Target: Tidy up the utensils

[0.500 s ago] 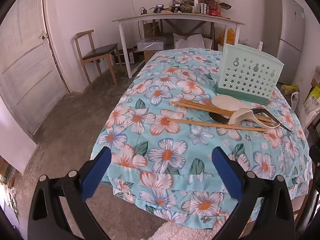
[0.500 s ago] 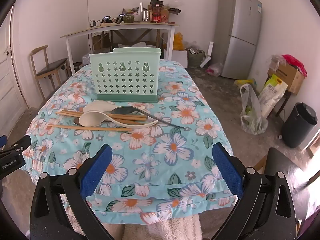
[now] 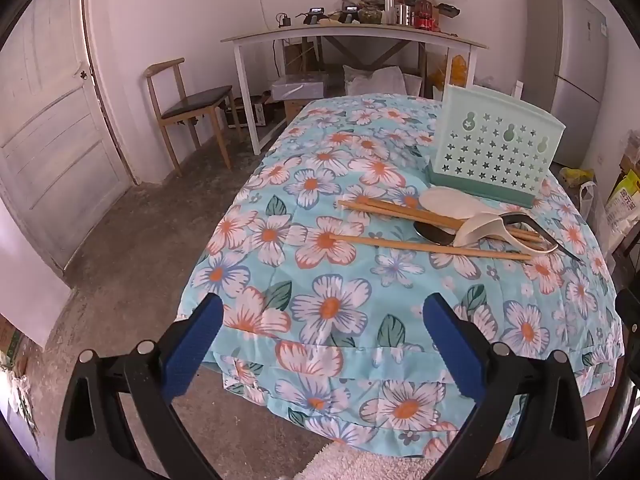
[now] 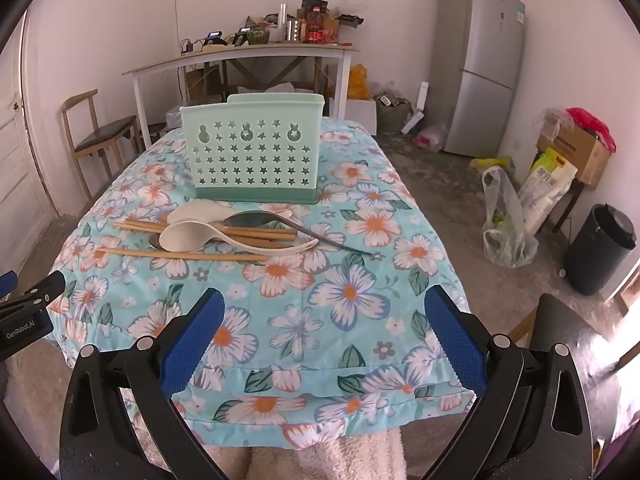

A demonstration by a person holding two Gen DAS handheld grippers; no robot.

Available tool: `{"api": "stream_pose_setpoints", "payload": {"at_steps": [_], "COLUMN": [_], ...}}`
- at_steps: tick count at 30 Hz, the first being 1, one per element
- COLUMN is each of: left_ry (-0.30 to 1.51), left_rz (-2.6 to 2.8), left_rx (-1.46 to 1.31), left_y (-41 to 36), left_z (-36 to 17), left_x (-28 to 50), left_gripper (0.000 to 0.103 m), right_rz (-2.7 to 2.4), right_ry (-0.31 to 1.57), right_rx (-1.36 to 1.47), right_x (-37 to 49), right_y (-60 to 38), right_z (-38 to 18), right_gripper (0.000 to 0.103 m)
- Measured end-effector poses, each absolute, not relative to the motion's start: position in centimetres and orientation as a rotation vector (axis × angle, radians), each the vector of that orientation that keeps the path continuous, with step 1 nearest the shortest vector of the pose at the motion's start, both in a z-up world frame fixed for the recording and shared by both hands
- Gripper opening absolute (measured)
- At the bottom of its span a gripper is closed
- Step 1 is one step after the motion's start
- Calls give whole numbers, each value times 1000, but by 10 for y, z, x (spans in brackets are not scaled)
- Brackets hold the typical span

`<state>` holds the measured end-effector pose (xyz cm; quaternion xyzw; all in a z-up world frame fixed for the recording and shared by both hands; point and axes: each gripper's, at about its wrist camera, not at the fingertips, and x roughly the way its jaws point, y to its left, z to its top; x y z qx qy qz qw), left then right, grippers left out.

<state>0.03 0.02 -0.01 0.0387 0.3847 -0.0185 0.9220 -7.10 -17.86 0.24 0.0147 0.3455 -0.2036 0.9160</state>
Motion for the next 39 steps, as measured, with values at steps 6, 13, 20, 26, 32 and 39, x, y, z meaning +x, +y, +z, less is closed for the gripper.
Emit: {"api": "stream_pose_setpoints", "payload": {"at_steps": [6,13,20,26,32,39], "left_ry": [791,790,793,792,791,791], "left_rz": [-38,-37,-38,-38,-38,-38], "left_rx": [79,79,79,79,79,80], "left_y": [0,0,0,0,-6,-7], "left_z": [0,0,0,0,-1,-1], "left_x": [0,0,1,1,-2,-2], "left_gripper": [98,98,98,98,98,98], "right_rz": [-418,-418,-418,-417,-418,-418], "right_ry": [712,713,712,713,713,712], "right_rx": [33,34,34,36,35,35], "right_x": [-70,-71,-70,-70,-70,-70], "right_y": [-179,-180,-179,-179,-179,-178], "right_z": [2,2,3,3,3,3], "right_gripper": [95,95,95,95,95,95]}}
